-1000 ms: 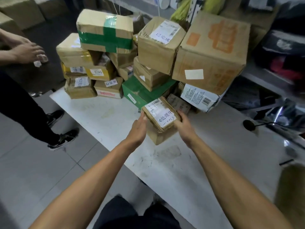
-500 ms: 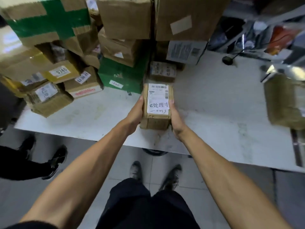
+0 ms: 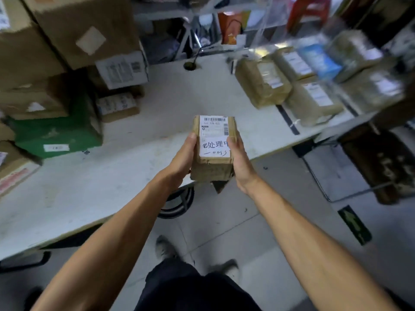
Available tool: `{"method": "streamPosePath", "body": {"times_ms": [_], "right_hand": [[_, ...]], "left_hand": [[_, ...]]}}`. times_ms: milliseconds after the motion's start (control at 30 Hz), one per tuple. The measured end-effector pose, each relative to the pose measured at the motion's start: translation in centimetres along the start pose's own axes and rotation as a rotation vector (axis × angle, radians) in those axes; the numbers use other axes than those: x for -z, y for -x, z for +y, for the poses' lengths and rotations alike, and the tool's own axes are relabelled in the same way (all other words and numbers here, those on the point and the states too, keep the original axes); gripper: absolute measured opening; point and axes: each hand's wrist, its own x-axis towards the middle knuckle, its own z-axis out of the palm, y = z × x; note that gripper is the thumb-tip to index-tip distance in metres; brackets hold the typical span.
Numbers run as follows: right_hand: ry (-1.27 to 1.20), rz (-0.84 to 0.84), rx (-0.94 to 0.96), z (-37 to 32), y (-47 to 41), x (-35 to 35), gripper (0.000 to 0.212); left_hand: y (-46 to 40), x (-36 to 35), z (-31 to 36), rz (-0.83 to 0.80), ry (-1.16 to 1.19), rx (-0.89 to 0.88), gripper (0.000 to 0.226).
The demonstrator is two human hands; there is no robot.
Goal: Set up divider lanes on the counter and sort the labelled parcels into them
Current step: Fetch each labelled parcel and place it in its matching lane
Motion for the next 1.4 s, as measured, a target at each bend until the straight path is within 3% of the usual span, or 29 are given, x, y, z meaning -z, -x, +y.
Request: {"method": "streamPosePath", "body": {"times_ms": [367,667,1100,1300,1400], "right_hand": [[0.005,0.273,0.127,-2.8,6.9,22.8,0.055],[-0.01,0.342,0.157,-4.5,5.9,35.3,0.056],[-0.029,0.228,0.17,-12.8,-17.1,43.6,0.061],[-0.072,0.042,0.164,-17.5,-28.2,44.8,0.045],[-0.065,-0.002,0.136,-18.2,-33.8,43.8,0.055]], "left_hand": [[0.7,-23.1,3.2,-0.257,-0.044,-0.266,0.045],[-0.8,-34.6,6.5,-0.334,-0.074,-0.233,0.051],[-18.9,-39.5,20.1,-0.233,-0.009,-0.329,0.055],[-27.2,-39.1,26.3,-0.076,0.03,-0.345,0.052],[-30.8,-38.1,28.2,0.022,0.033,-0.341,0.05]]}}
